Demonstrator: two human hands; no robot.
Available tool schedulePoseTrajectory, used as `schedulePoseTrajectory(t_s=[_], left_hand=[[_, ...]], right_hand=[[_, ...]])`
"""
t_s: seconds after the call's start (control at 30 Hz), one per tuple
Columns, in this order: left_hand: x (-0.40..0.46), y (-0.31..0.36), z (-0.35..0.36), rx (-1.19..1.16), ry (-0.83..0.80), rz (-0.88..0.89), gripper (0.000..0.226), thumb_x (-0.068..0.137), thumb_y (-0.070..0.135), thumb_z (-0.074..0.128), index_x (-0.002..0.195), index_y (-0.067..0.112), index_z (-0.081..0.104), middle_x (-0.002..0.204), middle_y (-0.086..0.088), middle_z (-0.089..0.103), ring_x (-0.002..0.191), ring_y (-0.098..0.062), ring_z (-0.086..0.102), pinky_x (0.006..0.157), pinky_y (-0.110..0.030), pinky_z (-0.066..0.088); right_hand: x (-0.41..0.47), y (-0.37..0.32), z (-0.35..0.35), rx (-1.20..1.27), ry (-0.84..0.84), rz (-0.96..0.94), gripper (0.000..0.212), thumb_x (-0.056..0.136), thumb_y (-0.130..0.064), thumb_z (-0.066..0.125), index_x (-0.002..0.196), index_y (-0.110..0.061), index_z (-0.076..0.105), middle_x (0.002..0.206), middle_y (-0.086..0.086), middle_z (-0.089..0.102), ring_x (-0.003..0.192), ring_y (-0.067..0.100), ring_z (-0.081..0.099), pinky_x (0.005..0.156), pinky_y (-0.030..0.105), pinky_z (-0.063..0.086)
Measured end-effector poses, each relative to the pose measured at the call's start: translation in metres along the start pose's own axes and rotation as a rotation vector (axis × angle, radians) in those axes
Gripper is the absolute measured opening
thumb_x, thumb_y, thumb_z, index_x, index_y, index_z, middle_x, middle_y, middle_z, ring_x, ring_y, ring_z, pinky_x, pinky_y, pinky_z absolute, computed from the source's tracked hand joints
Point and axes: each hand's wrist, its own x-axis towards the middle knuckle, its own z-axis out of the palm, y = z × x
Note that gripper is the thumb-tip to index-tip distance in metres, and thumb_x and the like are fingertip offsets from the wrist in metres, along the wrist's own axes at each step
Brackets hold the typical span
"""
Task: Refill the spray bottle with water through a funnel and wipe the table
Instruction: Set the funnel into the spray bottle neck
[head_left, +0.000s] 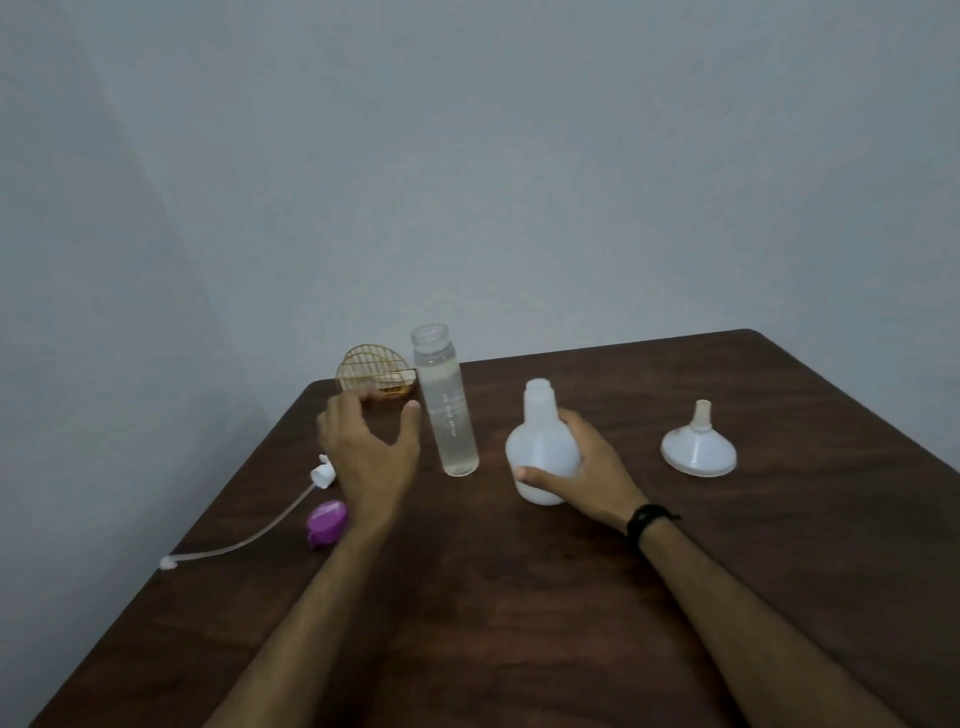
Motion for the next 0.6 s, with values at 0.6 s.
schedulePoseTrajectory(t_s=[0.6], left_hand=[[-0.061,0.046,0.099,-0.183,-0.570,-0.157,0.033,0.080,0.049,0.073,0.096,0.022,0.063,0.090,0.009,0.068,0.087,-0.010,0.066,0.078,-0.036,0.058]], right_hand=[[-0.007,0.008,-0.014,0.049,0.083,-0.186,0.050,0.084,-0.039,0.060,0.132,-0.027,0.056,0.128,-0.012,0.057,0.117,0.003,0.055,0.099,0.035,0.051]])
